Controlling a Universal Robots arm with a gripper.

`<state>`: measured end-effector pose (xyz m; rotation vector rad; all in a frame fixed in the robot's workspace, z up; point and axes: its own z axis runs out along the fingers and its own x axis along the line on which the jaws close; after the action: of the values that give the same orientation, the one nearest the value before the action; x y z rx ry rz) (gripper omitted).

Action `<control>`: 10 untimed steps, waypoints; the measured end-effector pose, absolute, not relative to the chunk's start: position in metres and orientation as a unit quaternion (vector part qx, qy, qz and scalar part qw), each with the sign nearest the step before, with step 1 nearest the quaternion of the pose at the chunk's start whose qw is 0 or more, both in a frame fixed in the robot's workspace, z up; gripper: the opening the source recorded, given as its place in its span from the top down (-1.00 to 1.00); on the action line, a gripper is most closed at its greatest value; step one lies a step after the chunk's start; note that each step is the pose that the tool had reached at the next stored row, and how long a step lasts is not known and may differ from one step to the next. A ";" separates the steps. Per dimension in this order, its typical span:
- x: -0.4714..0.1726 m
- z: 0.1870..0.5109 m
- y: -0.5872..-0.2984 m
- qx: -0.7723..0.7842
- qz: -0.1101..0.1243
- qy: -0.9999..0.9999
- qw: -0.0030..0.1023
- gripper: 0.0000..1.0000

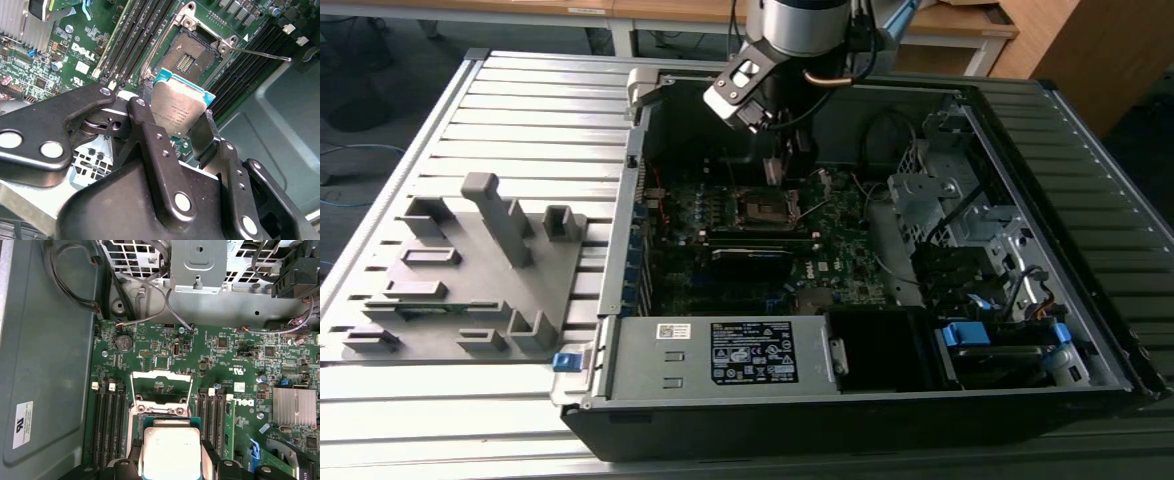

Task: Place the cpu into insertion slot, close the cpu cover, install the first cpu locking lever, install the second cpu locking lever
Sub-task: 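Place the cpu into insertion slot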

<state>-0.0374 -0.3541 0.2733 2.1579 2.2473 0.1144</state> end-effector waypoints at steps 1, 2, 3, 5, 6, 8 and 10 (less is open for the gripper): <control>-0.037 0.273 -0.354 0.692 0.037 0.721 0.012 -0.08; -0.037 0.273 -0.354 0.692 0.037 0.721 0.012 -0.08; -0.037 0.273 -0.354 0.692 0.036 0.721 0.012 -0.08; -0.037 0.273 -0.354 0.692 0.037 0.721 0.012 -0.08; -0.037 0.273 -0.354 0.692 0.037 0.721 0.012 -0.08; -0.038 0.272 -0.354 0.692 0.037 0.721 0.012 -0.08; -0.038 0.272 -0.354 0.692 0.037 0.721 0.012 -0.08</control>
<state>-0.0383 -0.3542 0.2721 2.1579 2.2472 0.1143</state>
